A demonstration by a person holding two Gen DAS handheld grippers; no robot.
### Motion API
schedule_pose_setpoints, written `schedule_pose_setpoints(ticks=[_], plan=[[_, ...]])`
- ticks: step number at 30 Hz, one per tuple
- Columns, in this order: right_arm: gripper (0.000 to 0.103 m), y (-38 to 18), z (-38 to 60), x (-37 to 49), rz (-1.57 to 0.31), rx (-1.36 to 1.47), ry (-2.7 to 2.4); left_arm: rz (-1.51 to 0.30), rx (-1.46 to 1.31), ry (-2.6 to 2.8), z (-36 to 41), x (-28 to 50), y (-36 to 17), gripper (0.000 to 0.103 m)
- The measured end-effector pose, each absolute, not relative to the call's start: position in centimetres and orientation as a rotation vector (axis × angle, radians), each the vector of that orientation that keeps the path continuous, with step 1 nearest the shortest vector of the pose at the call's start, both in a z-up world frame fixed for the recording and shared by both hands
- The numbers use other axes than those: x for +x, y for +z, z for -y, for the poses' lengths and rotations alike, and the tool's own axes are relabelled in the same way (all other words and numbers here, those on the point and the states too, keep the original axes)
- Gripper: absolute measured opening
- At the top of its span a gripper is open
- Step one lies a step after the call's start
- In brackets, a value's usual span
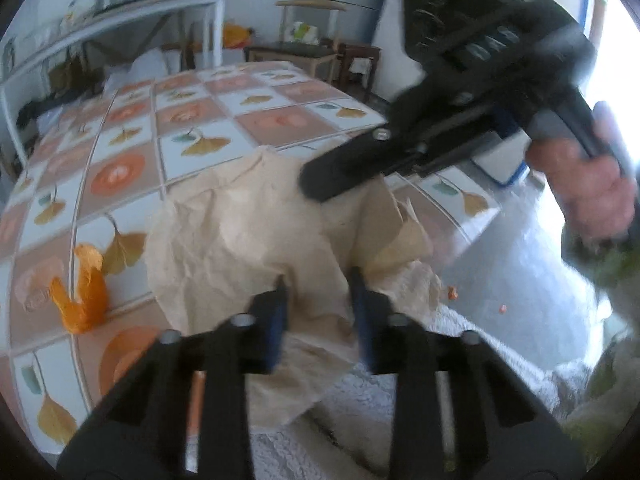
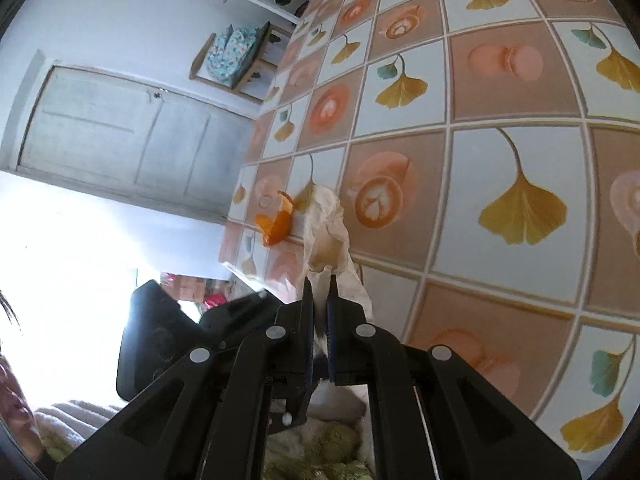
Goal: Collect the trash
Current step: 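Lift the paper with the right gripper while the left gripper releases it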
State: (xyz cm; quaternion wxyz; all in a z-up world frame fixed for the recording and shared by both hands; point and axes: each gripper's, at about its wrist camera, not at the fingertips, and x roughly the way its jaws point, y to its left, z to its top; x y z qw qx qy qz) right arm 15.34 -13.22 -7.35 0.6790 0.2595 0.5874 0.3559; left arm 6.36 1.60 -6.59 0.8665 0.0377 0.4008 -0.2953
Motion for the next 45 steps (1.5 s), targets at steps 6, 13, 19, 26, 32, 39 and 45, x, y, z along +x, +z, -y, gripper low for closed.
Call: schedule_pose_setpoints(ticks=[6, 13, 19, 26, 32, 39, 45], plan=[[0.024, -6.9, 13.7, 15.8, -1.253, 0.615, 0.792, -0.883, -0.168, -0.610, -5.1, 8.1, -7.5, 0.006], [0.039, -8.6, 13.4, 16.4, -1.293, 0.599, 0.748, -0.895, -0.416, -0.664, -8.3, 8.8, -8.6, 0.005], [0.039, -10.7, 10.5, 17.3, -1.355, 0.591, 0.800, -0.882, -0.477, -0.716, -8.9, 8.8, -9.0, 0.005], [0.031, -11.0, 7.5, 17.7, -1.396, 0.518, 0.864, -0.881, -0.448, -0.723, -8.6, 9.0, -9.1, 0.005], [0.012, -10.0, 5.6, 17.0, -1.381, 0.322, 0.804, -0.905, -0.421, -0.691, -8.6, 8.8, -9.2, 0.010], [0.009, -7.8, 5.0, 15.8, -1.240, 0.021, 0.619, -0.862, -0.289, -0.646, -8.5, 7.2, -7.3, 0.036], [0.009, -7.4, 7.0, 15.4, -1.164, -0.102, 0.492, -0.809, -0.259, -0.567, -10.7, 6.4, -5.2, 0.059]])
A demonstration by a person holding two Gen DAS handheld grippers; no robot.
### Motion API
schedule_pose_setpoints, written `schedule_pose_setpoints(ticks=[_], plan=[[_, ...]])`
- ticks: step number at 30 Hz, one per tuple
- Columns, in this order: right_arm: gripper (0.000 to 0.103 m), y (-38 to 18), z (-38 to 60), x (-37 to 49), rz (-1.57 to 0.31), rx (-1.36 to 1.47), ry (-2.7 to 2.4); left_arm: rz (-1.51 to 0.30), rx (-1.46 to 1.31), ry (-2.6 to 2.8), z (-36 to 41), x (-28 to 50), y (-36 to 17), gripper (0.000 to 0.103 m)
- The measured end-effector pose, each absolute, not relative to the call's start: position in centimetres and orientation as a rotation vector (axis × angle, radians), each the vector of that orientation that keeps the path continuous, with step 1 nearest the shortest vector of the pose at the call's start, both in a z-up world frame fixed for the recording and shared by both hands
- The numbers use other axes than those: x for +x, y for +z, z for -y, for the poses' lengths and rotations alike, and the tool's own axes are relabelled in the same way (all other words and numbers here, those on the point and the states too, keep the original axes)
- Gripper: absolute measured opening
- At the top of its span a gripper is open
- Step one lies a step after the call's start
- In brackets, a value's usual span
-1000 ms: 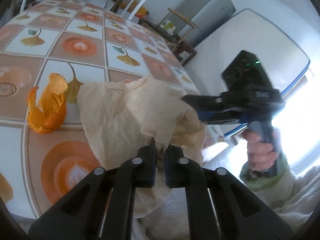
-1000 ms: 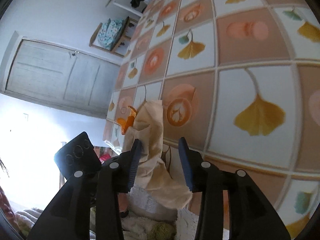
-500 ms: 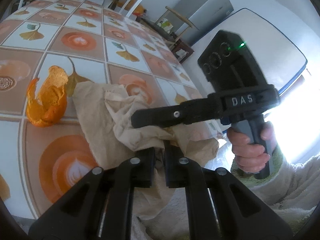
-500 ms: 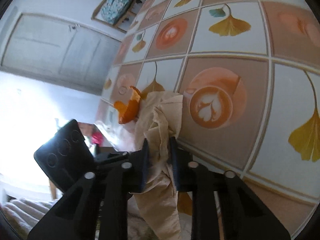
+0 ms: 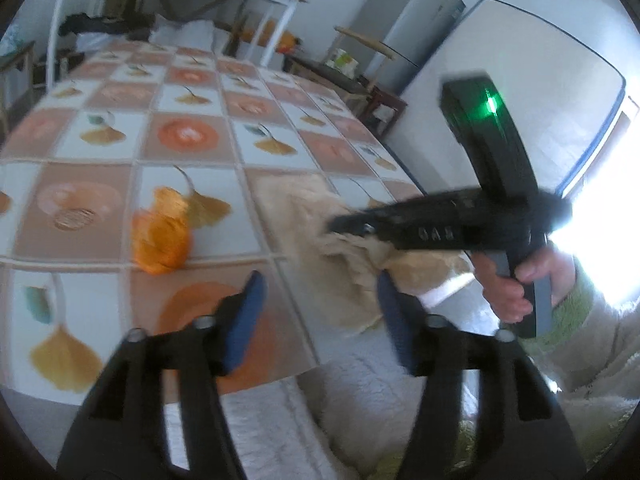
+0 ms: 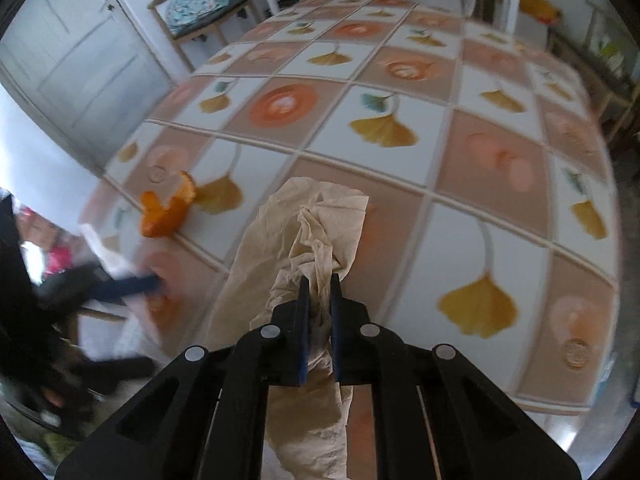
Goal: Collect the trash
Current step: 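Lift the paper with the right gripper while the left gripper releases it, then grasp the orange peel on the table with the left gripper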
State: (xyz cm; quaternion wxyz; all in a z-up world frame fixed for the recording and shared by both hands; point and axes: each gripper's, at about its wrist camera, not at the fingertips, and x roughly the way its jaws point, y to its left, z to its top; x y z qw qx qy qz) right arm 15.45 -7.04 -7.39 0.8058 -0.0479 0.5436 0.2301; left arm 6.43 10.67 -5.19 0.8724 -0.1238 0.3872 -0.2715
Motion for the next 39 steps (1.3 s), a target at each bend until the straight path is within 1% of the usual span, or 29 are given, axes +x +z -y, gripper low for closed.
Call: schedule_pose_setpoints(ticks=[3, 6, 10, 16, 17, 19, 20, 22, 27, 31, 39], plan=[[0.009, -7.3, 7.8, 15.0, -1.147, -0.115, 0.460, -0.762, -0.257, -0.478, -12.6, 6.6, -3.8, 0.062], [0.009, -7.5, 8.1, 15.0, -1.148, -0.092, 0.452, -0.735, -0.265, -0.371, -14.5, 7.4, -3.2, 0.062], [0.009, -7.6, 8.4, 15.0, -1.152, -0.067, 0.455, -0.780, -0.248, -0.280, -15.6, 8.8, -3.9, 0.062], [0.009, -7.7, 8.7, 15.0, -1.155, -0.046, 0.462, -0.857, -0.213, -0.264, -14.7, 10.2, -6.2, 0.061], [0.009, -7.7, 8.7, 15.1, -1.156, -0.042, 0.463, -0.865, -0.196, -0.252, -14.5, 10.4, -6.5, 0.059], [0.009, -7.7, 8.7, 15.1, -1.158, -0.037, 0.465, -0.870, -0.161, -0.243, -14.1, 10.3, -6.9, 0.045], [0.009, -7.7, 8.7, 15.1, -1.158, -0.035, 0.466, -0.864, -0.141, -0.238, -14.0, 10.2, -6.9, 0.043], [0.009, -7.7, 8.8, 15.0, -1.158, -0.033, 0.467, -0.861, -0.128, -0.246, -13.8, 10.2, -7.0, 0.033], [0.009, -7.7, 8.9, 14.9, -1.149, -0.021, 0.470, -0.842, -0.133, -0.259, -13.7, 9.8, -6.7, 0.019], [0.009, -7.3, 9.3, 14.8, -1.142, 0.005, 0.478, -0.838, -0.138, -0.259, -13.7, 9.7, -6.5, 0.015], [0.008, -6.0, 10.7, 14.3, -1.105, 0.051, 0.481, -0.821, -0.136, -0.261, -13.0, 9.2, -5.6, 0.014]])
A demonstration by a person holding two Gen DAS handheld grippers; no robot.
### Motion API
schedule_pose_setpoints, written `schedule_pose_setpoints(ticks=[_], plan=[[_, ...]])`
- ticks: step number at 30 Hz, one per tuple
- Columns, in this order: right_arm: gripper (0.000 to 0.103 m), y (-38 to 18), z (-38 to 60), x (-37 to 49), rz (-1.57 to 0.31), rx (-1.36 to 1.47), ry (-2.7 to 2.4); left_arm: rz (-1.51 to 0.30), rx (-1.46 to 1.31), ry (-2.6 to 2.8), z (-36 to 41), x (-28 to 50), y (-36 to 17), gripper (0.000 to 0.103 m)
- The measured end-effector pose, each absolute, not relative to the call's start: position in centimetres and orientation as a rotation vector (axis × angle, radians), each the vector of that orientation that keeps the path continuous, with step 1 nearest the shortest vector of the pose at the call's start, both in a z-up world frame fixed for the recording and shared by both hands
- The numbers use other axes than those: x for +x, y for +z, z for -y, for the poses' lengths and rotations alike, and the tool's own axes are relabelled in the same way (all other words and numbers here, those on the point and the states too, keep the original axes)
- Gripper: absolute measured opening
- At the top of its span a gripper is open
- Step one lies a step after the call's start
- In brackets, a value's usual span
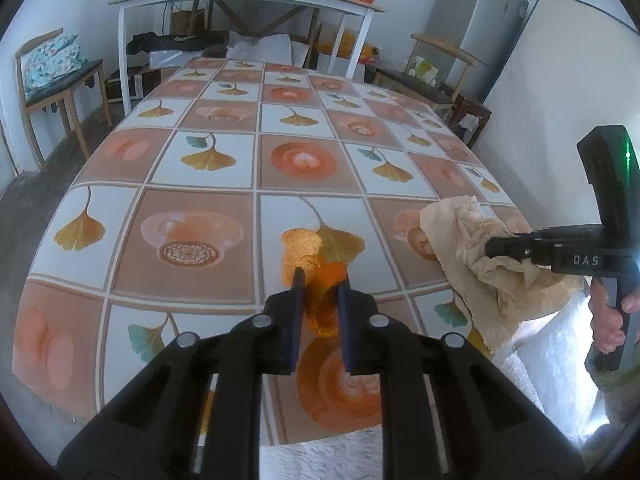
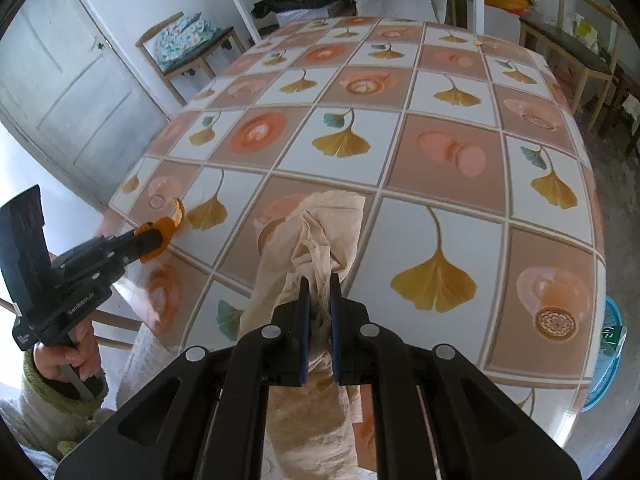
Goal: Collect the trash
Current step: 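Grasp the orange peel on the table with the left gripper, then carry the orange peel and tan paper over the blue wastebasket with both grippers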
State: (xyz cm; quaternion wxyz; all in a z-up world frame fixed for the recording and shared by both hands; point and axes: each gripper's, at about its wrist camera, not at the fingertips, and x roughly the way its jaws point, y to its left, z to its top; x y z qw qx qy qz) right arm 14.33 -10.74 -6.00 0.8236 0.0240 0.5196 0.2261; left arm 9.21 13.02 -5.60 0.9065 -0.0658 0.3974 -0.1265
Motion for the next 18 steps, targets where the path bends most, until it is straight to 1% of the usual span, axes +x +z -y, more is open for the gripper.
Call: schedule_pose_setpoints(ticks=[10, 18], plan=[[0.008, -4.3, 14.0, 13.9, -1.060, 0.138, 0.438, -0.748, -0.132, -0.306, -10.9, 8.6, -2.5, 0.013], [0.007, -1.1, 20.9, 11.8, -0.954, 0.260, 0.301, -0.686, -0.109, -0.408, -7.4, 8.3, 1.4, 0.013]])
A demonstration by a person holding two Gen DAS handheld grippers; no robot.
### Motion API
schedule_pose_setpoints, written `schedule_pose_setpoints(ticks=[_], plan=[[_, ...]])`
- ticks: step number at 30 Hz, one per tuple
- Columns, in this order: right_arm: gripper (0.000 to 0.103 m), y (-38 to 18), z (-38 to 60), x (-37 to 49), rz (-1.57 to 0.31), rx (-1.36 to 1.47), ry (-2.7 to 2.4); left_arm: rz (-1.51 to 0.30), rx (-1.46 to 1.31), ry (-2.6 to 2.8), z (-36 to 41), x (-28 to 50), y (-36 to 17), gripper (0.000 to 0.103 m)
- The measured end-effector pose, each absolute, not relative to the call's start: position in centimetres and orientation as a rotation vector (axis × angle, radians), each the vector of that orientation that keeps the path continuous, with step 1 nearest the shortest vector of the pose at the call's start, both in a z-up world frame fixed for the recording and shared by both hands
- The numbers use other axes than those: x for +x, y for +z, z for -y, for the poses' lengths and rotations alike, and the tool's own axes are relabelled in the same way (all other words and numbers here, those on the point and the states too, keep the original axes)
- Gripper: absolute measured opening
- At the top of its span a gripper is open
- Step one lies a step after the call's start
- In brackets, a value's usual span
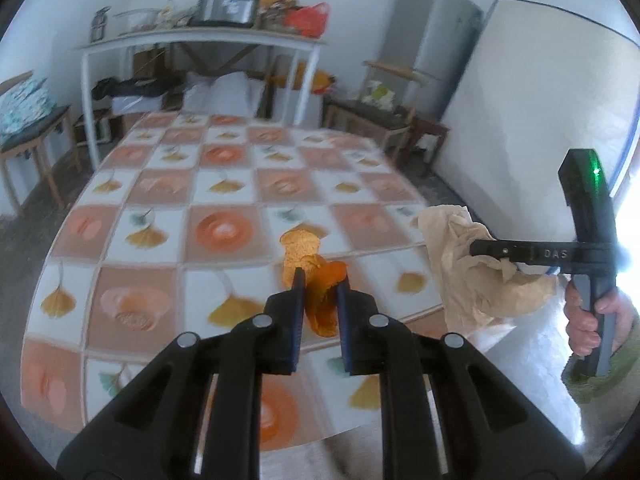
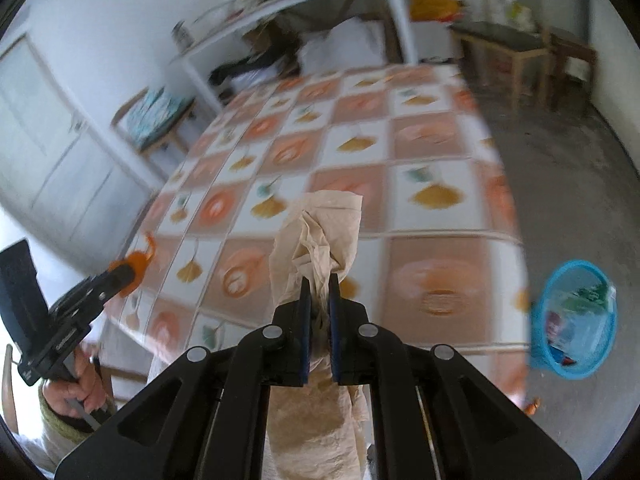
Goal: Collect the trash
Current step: 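Carry the orange peel and tan paper over the blue wastebasket with both grippers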
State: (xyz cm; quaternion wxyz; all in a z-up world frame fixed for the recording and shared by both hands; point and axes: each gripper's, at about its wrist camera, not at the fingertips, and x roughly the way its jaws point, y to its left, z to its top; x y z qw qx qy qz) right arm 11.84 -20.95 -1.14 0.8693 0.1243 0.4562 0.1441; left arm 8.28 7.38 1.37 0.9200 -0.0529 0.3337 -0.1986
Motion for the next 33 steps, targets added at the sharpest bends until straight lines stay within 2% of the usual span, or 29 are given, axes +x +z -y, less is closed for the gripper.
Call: schedule_pose_setpoints(ticks=[8, 16, 22, 25, 30, 32, 33], plan=[[0.007, 2.7, 34.4, 5.5, -0.800, 0.366, -0.035, -0.661, -0.054, -0.661, 1.8, 10.1, 5.0, 0.013], [0.007, -1.5, 45.4, -0.4, -0.803, 0.524, -0.308, -0.758, 0.081, -0.911, 16.0, 11.8, 5.6, 0.013], [0.007, -7.0, 50.7, -2.5, -0.839, 0.672, -0.405, -0.934, 0.166, -1.040, 27.3, 13.7, 2.3, 0.014], [0.007, -9.6, 52.5, -3.2, -0.856, 0.737, -0.424, -1.071, 0.183, -1.061, 33.0, 15.6, -1.0, 0.014], [0.007, -12.7, 54.6, -4.2, -0.875, 0.814, -0.452, -1.160, 0.249, -1.025, 39.9, 17.8, -5.6, 0.015], [0.008, -13.6, 55.3, -4.3, -0.880, 0.835, -0.465, -1.187, 0.253, -1.005, 42.7, 18.8, -7.4, 0.020], [0.008, -14.1, 55.7, -4.2, -0.883, 0.845, -0.470, -1.201, 0.242, -1.011, 43.8, 19.4, -8.4, 0.035]])
